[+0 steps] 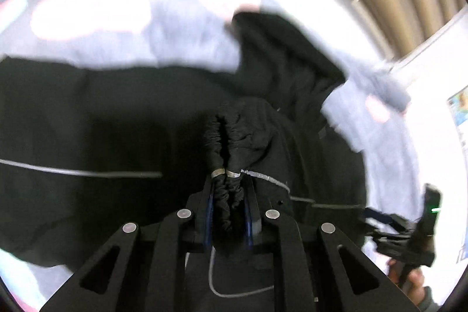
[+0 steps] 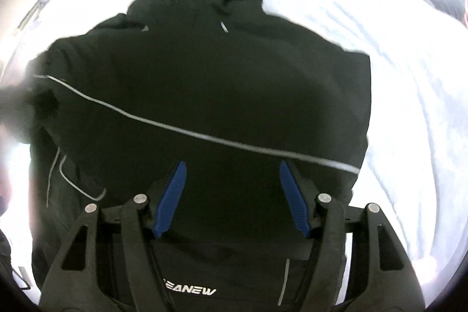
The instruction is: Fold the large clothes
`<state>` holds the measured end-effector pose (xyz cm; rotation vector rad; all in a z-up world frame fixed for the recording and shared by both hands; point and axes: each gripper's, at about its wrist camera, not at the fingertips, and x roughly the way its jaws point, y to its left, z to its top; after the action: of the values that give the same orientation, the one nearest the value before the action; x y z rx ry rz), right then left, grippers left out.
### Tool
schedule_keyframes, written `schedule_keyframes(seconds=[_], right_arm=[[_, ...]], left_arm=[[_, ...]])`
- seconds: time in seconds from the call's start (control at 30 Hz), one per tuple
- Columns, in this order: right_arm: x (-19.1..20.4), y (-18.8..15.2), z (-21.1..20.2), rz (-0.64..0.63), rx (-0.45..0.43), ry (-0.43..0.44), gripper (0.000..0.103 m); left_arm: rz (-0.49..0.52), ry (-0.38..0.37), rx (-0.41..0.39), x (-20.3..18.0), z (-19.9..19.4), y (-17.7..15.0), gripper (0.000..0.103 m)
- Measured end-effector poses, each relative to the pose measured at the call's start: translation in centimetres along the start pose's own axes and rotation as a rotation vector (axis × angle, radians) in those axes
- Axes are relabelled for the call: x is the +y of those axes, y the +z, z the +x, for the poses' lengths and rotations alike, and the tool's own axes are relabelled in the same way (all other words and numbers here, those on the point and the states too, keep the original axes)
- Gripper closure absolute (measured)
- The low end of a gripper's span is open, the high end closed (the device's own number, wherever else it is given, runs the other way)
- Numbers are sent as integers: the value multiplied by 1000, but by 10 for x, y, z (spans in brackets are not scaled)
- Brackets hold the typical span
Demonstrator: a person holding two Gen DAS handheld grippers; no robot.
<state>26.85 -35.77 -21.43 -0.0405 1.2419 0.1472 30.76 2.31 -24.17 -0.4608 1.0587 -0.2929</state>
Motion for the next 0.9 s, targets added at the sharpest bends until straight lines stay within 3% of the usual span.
schedule_keyframes(seconds=[0.1, 0.27, 0.4, 0.53, 0.73, 0.9], right_arm=[[9, 7, 3, -13, -13, 30, 39], [34, 13, 50, -20, 54, 19, 38], [47, 11, 87, -54, 111, -66, 35], [48, 13, 95, -69, 116, -87, 33], [45, 3, 66, -27, 137, -82, 33], [53, -42, 23, -2, 133, -52, 33]], left_arm=[[-24, 19, -13, 15, -15, 0, 86], [-153, 131, 119, 70, 29, -25, 85], [-224, 92, 99, 84, 42, -35, 82], [-224, 96, 96, 77, 36, -36, 80], [-207, 148, 41, 70, -25, -54, 69], [-264, 205, -40, 102, -105, -82, 53]])
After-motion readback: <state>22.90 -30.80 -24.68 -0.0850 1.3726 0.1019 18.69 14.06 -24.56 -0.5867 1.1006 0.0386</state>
